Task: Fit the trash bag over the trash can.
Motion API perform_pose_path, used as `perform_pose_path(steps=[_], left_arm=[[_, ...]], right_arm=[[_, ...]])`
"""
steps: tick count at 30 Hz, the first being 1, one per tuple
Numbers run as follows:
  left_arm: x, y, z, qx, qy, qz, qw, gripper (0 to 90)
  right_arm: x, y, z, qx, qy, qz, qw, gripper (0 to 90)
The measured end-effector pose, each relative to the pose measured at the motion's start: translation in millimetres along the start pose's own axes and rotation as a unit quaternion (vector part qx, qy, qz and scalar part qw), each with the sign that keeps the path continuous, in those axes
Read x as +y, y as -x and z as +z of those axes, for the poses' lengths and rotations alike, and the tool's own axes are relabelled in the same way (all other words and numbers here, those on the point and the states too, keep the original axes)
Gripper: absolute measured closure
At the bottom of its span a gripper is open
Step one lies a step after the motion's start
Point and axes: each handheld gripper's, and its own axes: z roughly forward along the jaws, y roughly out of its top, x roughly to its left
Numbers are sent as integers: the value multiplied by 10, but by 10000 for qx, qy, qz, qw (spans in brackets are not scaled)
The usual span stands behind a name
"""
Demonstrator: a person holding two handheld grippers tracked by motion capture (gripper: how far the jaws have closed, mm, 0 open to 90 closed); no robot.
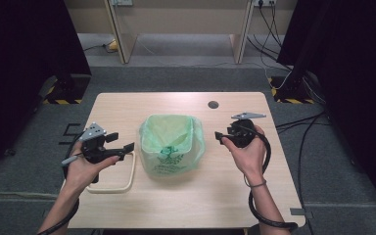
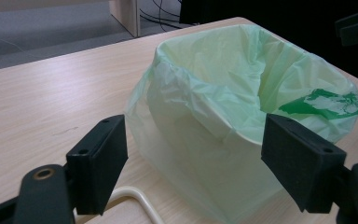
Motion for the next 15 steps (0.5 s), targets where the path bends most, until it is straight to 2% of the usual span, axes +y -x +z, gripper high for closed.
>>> perform_pose_path(steps=[5, 15], left_arm=[[-60, -58, -47, 89, -22, -84, 9999, 216], [-121, -141, -66, 229, -74, -170, 9996, 216]], right_arm=[[-45, 120, -29, -77, -40, 96, 9999, 438], [-147, 207, -86, -88, -7, 238, 9997, 436]])
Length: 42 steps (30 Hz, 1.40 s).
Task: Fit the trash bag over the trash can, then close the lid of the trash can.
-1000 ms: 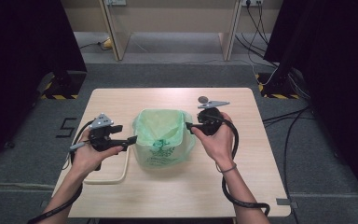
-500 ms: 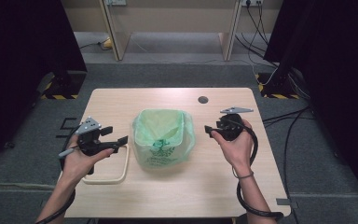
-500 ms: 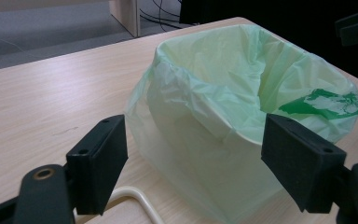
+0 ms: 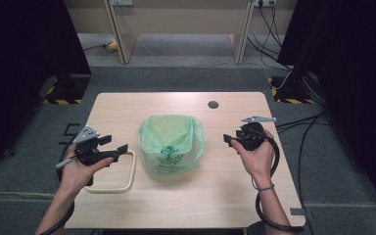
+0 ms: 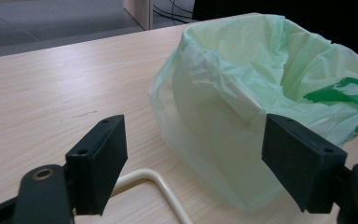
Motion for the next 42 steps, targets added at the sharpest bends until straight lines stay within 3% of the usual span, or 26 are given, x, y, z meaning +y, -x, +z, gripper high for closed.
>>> perform_pose_path(steps=[18, 26, 33, 42], left_arm=[[-299, -268, -170, 401, -19, -230, 9989, 220], [-414, -346, -224, 521, 78, -352, 9980, 221], [-527, -450, -238, 814, 39, -418, 9958, 224], [-632, -493, -233, 868, -39, -536, 9948, 231]], right_arm=[[-47, 49, -36, -9, 138, 91, 9999, 434], [-133, 165, -48, -104, 119, 187, 9997, 430], [-285, 294, -51, -173, 96, 278, 9994, 429], [-406, 374, -132, -281, 128, 451, 9985, 427]])
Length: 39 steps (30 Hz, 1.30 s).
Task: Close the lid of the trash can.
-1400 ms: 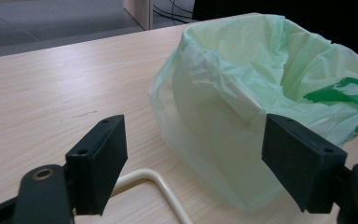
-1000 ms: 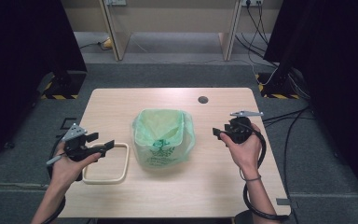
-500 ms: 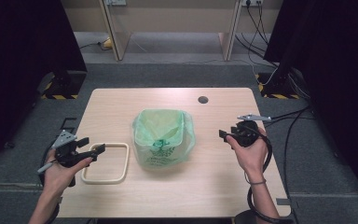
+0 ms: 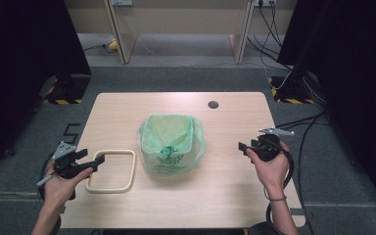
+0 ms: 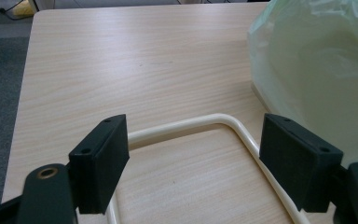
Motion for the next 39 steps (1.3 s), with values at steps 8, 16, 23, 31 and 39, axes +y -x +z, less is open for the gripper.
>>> perform_pose_path(steps=[8, 16, 23, 31, 39], left_arm=[[-116, -73, 15, 79, -156, -157, 9997, 234], [-255, -156, 76, 149, -330, -317, 9988, 251], [-352, -223, 143, 300, -411, -350, 9981, 257], [-351, -252, 216, 602, -684, -205, 9956, 281], [-428, -290, 316, 813, -1021, -295, 9910, 393]], right_arm=[[-35, -60, 55, 7, -45, -56, 10000, 426], [-111, -71, 122, -12, 2, -113, 9999, 424], [-207, -4, 177, -106, 46, -161, 9998, 424], [-329, 81, 213, -199, 16, -191, 9996, 424], [-389, 99, 269, -169, -57, -192, 9997, 424]])
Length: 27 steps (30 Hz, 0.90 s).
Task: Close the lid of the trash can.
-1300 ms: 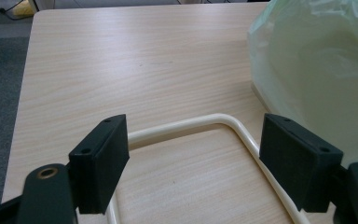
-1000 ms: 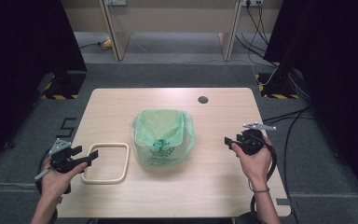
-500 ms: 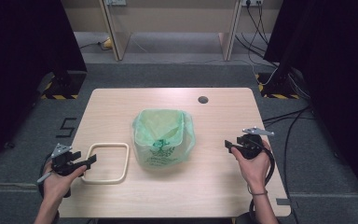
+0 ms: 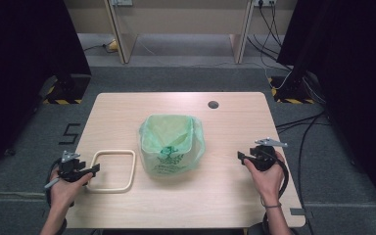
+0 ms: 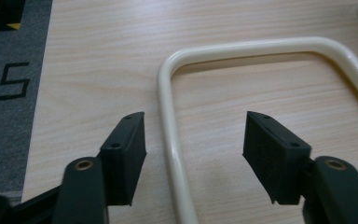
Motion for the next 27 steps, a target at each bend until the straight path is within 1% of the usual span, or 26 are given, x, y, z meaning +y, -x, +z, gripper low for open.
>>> perform_pose_path(steps=[1, 3, 4, 6, 10, 12, 16, 20, 22, 24, 27], left_arm=[[-5, -7, 12, 28, -36, 13, 10000, 413], [-13, -16, 38, 50, -87, -45, 9999, 450], [-17, -20, 49, 86, -133, -20, 9999, 470], [-19, -24, 64, 108, -171, -35, 9998, 501], [-14, -13, 91, 45, -286, 24, 9996, 533], [-16, -8, 112, 53, -365, 74, 9993, 552], [-11, -1, 124, 100, -389, 128, 9991, 583], [-17, 20, 127, 195, -360, 179, 9990, 642], [-15, 39, 129, 205, -355, 210, 9989, 681], [-17, 58, 134, 206, -326, 242, 9990, 744], [-15, 89, 142, 266, -311, 184, 9990, 799]], right_arm=[[-5, -2, 6, 0, -1, 3, 10000, 424], [-13, -7, 11, 17, -13, 2, 10000, 424], [-17, -10, 13, 26, -24, 5, 10000, 424], [-23, -8, 14, 34, -24, 15, 10000, 424], [-31, 2, 10, 44, -32, 40, 10000, 424], [-36, 7, 14, 48, -36, 26, 10000, 424], [-40, 4, 17, 67, -48, 33, 10000, 424], [-43, 8, 20, 74, -56, 41, 9999, 424], [-42, 8, 21, 71, -60, 37, 10000, 424], [-41, 6, 21, 76, -67, 39, 9999, 424], [-40, 0, 22, 86, -67, 30, 9999, 424]])
